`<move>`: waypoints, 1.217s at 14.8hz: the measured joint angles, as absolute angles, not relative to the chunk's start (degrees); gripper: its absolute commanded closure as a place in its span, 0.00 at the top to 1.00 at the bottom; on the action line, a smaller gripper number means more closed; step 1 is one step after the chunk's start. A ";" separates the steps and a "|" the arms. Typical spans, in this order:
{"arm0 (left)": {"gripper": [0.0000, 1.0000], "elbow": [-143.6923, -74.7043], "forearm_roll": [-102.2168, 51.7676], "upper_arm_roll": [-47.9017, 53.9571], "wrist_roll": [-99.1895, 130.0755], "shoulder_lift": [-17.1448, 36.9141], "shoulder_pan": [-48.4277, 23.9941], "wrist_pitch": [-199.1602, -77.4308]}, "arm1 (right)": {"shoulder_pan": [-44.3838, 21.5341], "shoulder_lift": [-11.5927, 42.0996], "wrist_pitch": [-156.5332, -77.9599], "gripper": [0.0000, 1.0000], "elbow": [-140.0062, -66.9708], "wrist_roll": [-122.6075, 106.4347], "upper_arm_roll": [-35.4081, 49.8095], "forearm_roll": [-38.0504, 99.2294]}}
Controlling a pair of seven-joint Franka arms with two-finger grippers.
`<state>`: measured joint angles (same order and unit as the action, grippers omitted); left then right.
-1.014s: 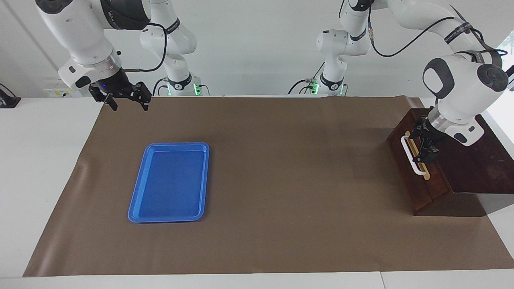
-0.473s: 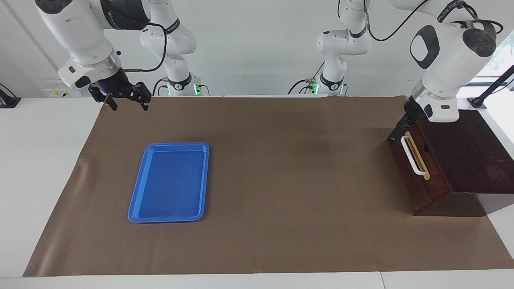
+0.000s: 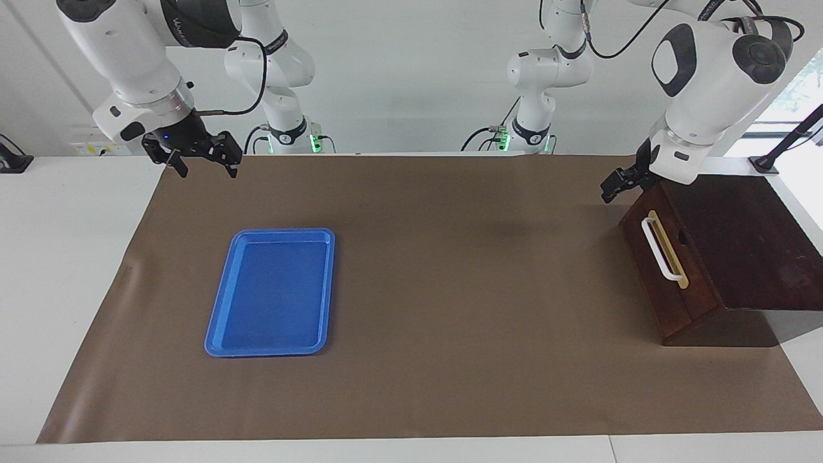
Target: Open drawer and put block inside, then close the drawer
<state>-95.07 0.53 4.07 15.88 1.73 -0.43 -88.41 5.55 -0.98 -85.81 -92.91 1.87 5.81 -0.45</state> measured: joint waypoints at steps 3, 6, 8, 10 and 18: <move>1.00 -95.26 0.88 4.84 13.46 0.42 -0.50 -87.08 | 5.55 -0.98 -85.81 1.00 -92.91 1.87 5.81 -0.45; 1.00 -95.46 0.89 5.17 8.72 0.10 -0.52 -85.88 | 5.55 -0.98 -85.81 1.00 -92.91 1.87 5.81 -0.45; 1.00 -95.47 1.11 5.15 7.66 0.10 -0.52 -85.82 | 5.55 -0.98 -85.81 1.00 -92.91 1.87 5.81 -0.45; 1.00 -95.21 2.29 5.14 7.13 0.10 -0.52 -85.76 | 5.55 -0.98 -85.81 1.00 -92.91 1.87 5.81 -0.45; 1.00 -94.00 2.48 4.82 2.56 0.19 -0.52 -85.85 | 5.55 -0.98 -85.81 1.00 -92.91 1.87 5.81 -0.45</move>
<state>-94.00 2.48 4.82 2.56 0.19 -0.52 -85.85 5.55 -0.98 -85.81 -92.91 1.87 5.81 -0.45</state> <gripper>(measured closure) 0.000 0.000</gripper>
